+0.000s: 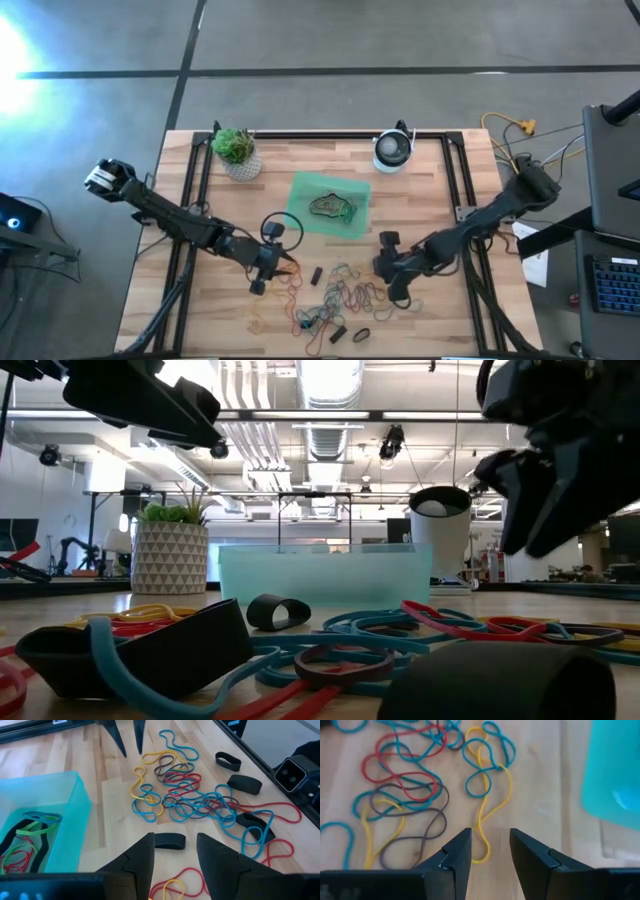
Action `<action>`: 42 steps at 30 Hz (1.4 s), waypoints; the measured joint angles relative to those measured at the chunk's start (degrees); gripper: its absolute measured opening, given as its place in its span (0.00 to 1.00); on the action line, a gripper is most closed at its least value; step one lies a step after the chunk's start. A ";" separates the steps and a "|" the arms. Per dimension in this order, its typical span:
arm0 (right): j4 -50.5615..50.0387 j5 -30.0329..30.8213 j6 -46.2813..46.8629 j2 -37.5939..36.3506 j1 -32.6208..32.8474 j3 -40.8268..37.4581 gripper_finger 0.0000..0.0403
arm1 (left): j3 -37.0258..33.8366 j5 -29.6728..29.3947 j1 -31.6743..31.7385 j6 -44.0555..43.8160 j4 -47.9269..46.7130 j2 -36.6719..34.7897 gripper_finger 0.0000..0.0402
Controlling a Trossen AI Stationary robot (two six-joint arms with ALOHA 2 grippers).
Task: Pick and place rubber bands into bin
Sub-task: Put the yellow rubber band into the green bin
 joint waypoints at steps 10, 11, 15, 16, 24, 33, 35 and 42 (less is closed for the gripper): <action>2.95 -3.67 3.34 6.49 -1.97 -0.04 0.32 | 0.00 -0.09 0.04 0.10 -0.02 0.00 0.33; 3.64 -5.16 3.53 6.67 -2.18 -0.04 0.32 | 0.00 -0.10 0.04 0.10 0.00 0.00 0.33; 5.15 -7.74 4.76 7.38 -2.93 -0.04 0.32 | 0.00 -0.11 0.04 0.30 -0.03 0.00 0.33; 5.16 -7.78 5.16 7.73 -3.17 -0.04 0.32 | 0.00 -0.11 0.04 0.68 -0.06 0.00 0.33; 4.79 -9.55 6.49 12.08 -4.17 1.27 0.32 | -0.02 -0.11 0.04 1.20 -0.04 0.00 0.33; 3.55 -9.64 5.29 12.95 -4.15 2.38 0.06 | -0.04 -0.26 0.04 1.76 -0.03 0.00 0.33; 3.45 -9.24 5.33 12.58 -4.14 2.37 0.04 | -0.04 -0.29 0.04 1.74 -0.04 0.00 0.33; -0.27 -4.73 5.00 7.50 -4.07 1.60 0.02 | -0.07 -0.31 0.04 1.74 -0.05 0.00 0.33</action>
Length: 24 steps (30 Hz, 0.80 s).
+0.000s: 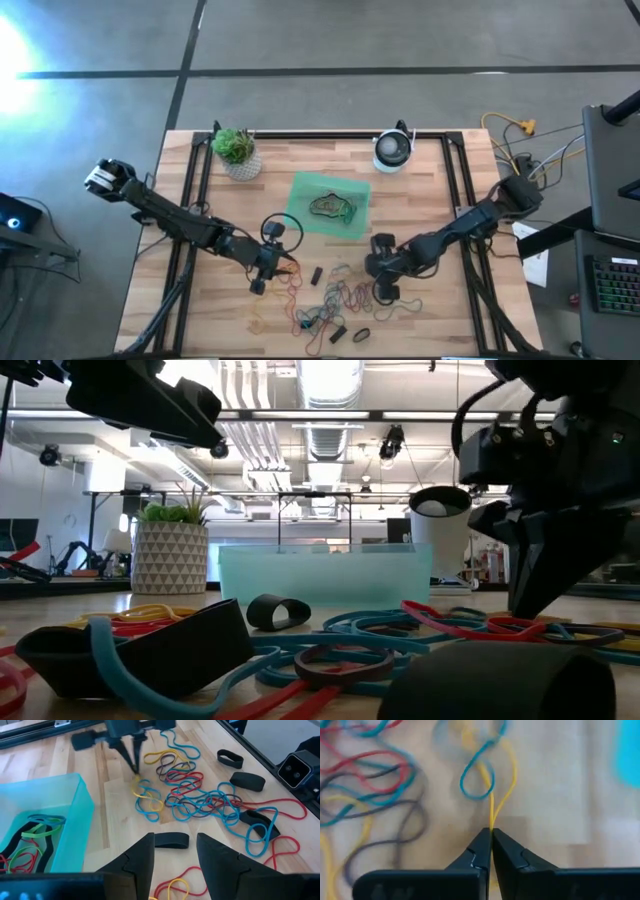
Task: Pick and place rubber bands into bin
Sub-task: Put the yellow rubber band into the green bin
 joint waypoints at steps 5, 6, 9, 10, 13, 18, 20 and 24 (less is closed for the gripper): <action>-6.04 5.01 0.17 -6.20 0.03 1.66 0.02 | -0.02 0.00 0.00 0.00 -0.10 0.00 0.33; -7.85 5.92 0.17 -7.17 0.05 2.12 0.02 | -0.02 0.00 0.00 0.00 -0.12 0.00 0.33; -12.48 9.88 -0.31 -10.30 0.01 4.31 0.02 | -0.02 0.00 0.00 -0.01 -0.41 0.00 0.33; -13.49 11.22 -0.97 -11.23 -0.03 5.14 0.02 | -0.06 -0.02 0.00 -0.02 -0.56 0.00 0.33; -16.61 14.47 -3.43 -13.34 -0.01 7.57 0.02 | -0.09 -0.02 0.00 -0.02 -0.52 0.00 0.33; -18.45 18.48 -8.45 -15.59 0.30 12.39 0.02 | -0.30 -0.04 0.00 -0.02 -0.51 0.00 0.33; -19.28 19.99 -10.86 -15.63 0.32 14.07 0.02 | -0.37 -0.28 0.00 -0.02 -0.41 0.00 0.33; -19.90 23.96 -16.87 -15.26 0.05 17.58 0.02 | -0.66 -1.09 0.02 -0.04 -0.41 0.00 0.33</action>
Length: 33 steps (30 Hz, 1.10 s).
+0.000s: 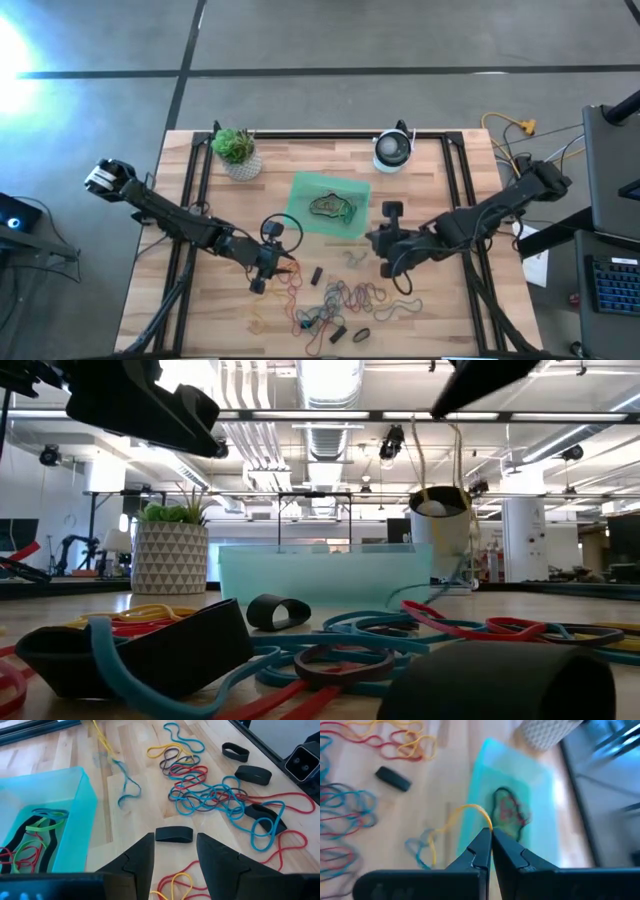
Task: Pick and place rubber bands into bin
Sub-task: Put the yellow rubber band into the green bin
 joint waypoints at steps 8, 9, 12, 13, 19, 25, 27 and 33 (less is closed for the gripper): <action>-1.06 2.03 -7.29 1.10 -2.42 5.93 0.02 | 0.00 0.00 0.00 -0.20 0.02 -0.07 0.33; -1.02 2.01 -7.86 1.09 -2.38 6.45 0.02 | -0.04 0.00 0.00 -0.20 0.02 -0.07 0.33; -1.65 0.94 -9.11 0.99 -1.56 7.95 0.02 | -0.06 0.00 0.00 -0.24 0.00 -0.07 0.33; -2.15 0.74 -9.36 0.95 -1.29 8.54 0.02 | -0.06 0.00 0.00 -0.24 0.00 -0.07 0.33; -2.40 1.31 -11.47 0.86 -1.47 9.91 0.02 | -0.06 0.01 0.00 -0.14 0.01 -0.08 0.33; -2.18 2.01 -13.58 0.86 -5.72 9.20 0.02 | 0.02 0.02 0.00 -0.13 0.65 -0.09 0.33; -1.97 2.03 -13.62 0.88 -8.22 8.48 0.02 | 0.02 0.02 0.00 -0.13 0.63 -0.09 0.33; 3.92 -2.10 -14.52 1.45 -17.55 4.65 0.02 | 0.01 0.03 0.00 -0.12 0.47 -0.10 0.33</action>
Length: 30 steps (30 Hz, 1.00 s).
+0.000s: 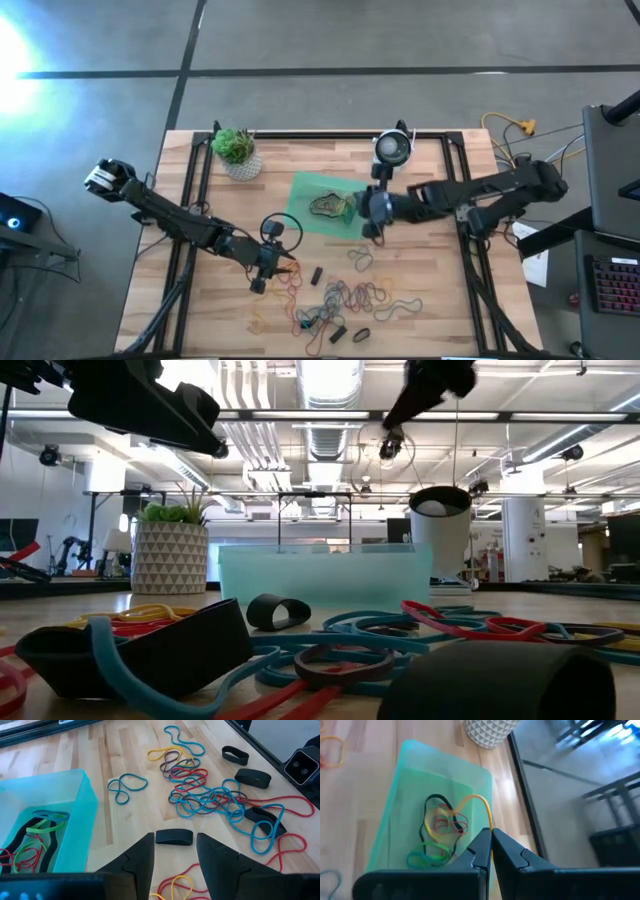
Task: Pick and place rubber bands into bin
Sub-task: Put the yellow rubber band into the green bin, then put the black rubber band into the green bin
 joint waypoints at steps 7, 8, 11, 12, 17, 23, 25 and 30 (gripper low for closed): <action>14.61 -12.49 -1.79 0.15 -9.85 -7.34 0.02 | -0.06 -0.62 0.00 0.05 0.02 -0.01 0.33; 15.78 -13.73 -1.59 0.15 -10.89 -8.13 0.02 | -0.10 -1.24 0.00 0.06 -0.05 -0.01 0.33; 20.14 -16.95 -0.42 0.61 -13.18 -10.44 0.02 | -0.21 -1.57 0.01 0.03 -0.19 0.01 0.33; 20.85 -17.93 0.19 0.65 -13.63 -11.32 0.02 | -0.28 -1.59 0.02 0.01 -0.25 -0.01 0.33; 22.91 -22.58 0.51 1.15 -14.67 -14.21 0.04 | -0.85 -3.09 0.01 -0.05 -0.55 0.01 0.33; 23.82 -24.65 1.45 1.82 -14.66 -15.69 0.20 | -1.17 -5.98 0.02 -0.38 -0.30 0.04 0.33; 23.86 -24.65 1.51 1.92 -14.68 -15.68 0.27 | -1.14 -5.98 0.02 -0.38 0.61 0.38 0.33; 23.82 -27.64 1.24 1.84 -13.97 -15.68 0.38 | -0.74 -2.50 0.13 -0.41 3.68 4.53 0.33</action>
